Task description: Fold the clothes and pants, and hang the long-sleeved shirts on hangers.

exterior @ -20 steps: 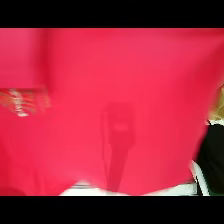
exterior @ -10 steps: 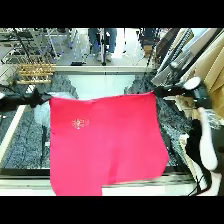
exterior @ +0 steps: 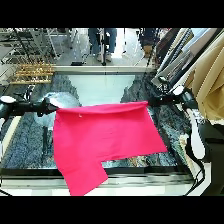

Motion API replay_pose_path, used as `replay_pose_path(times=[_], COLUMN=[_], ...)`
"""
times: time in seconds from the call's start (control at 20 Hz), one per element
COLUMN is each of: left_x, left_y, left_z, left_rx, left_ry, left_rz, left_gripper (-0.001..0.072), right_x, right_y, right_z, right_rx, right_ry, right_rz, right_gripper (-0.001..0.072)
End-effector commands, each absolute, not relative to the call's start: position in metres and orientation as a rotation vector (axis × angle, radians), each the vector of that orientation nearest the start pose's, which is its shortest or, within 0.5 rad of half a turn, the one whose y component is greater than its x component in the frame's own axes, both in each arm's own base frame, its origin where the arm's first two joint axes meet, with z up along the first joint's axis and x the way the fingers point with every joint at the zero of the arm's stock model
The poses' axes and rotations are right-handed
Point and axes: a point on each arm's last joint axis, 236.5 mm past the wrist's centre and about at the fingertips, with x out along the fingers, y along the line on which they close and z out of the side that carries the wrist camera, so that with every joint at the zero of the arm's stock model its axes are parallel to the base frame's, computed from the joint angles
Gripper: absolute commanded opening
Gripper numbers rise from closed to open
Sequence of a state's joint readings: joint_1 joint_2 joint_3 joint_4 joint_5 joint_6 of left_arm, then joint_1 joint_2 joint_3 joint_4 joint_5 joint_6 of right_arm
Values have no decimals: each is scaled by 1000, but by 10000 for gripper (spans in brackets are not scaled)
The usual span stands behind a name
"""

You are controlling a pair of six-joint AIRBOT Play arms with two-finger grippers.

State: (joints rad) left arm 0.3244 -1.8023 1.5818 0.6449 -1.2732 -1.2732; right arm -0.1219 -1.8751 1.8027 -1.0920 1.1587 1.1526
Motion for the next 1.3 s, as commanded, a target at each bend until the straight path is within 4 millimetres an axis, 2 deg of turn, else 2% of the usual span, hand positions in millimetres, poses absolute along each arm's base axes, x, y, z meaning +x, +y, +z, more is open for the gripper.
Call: replay_pose_path(times=[0.0,0.05,0.15,0.25,0.35,0.45,0.5,0.6,0.7,0.8,0.9,1.0,1.1,1.15,1.25], left_x=[498,504,504,480,439,383,353,299,252,217,185,162,160,169,203], left_y=[-26,-30,-27,-12,4,11,9,0,-14,-29,-43,-50,-48,-45,-29], left_z=[43,80,172,265,350,423,455,503,540,569,595,612,614,608,584], left_rx=[-909,-928,-922,-854,-738,-621,-572,-489,-450,-418,-375,-359,-358,-366,-407], left_ry=[1107,989,727,495,289,109,24,-127,-267,-404,-544,-644,-659,-622,-484], left_rz=[-544,-627,-743,-755,-684,-588,-536,-433,-334,-264,-224,-200,-193,-200,-235], left_gripper=[6,5,4,4,5,6,6,7,7,7,6,6,6,6,6], right_x=[509,506,497,476,438,385,352,292,241,204,177,162,160,164,182], right_y=[45,47,47,45,52,60,64,69,75,76,73,66,57,50,34], right_z=[-9,7,65,151,256,344,380,429,460,486,507,521,529,531,527], right_rx=[145,129,66,-23,-96,-151,-175,-200,-230,-254,-275,-287,-303,-308,-320], right_ry=[1252,1234,1153,1009,784,568,472,329,212,101,2,-63,-92,-96,-64], right_rz=[473,480,480,465,450,430,414,384,368,338,292,243,197,168,109], right_gripper=[18,18,18,18,18,18,17,17,17,18,18,18,18,18,18])
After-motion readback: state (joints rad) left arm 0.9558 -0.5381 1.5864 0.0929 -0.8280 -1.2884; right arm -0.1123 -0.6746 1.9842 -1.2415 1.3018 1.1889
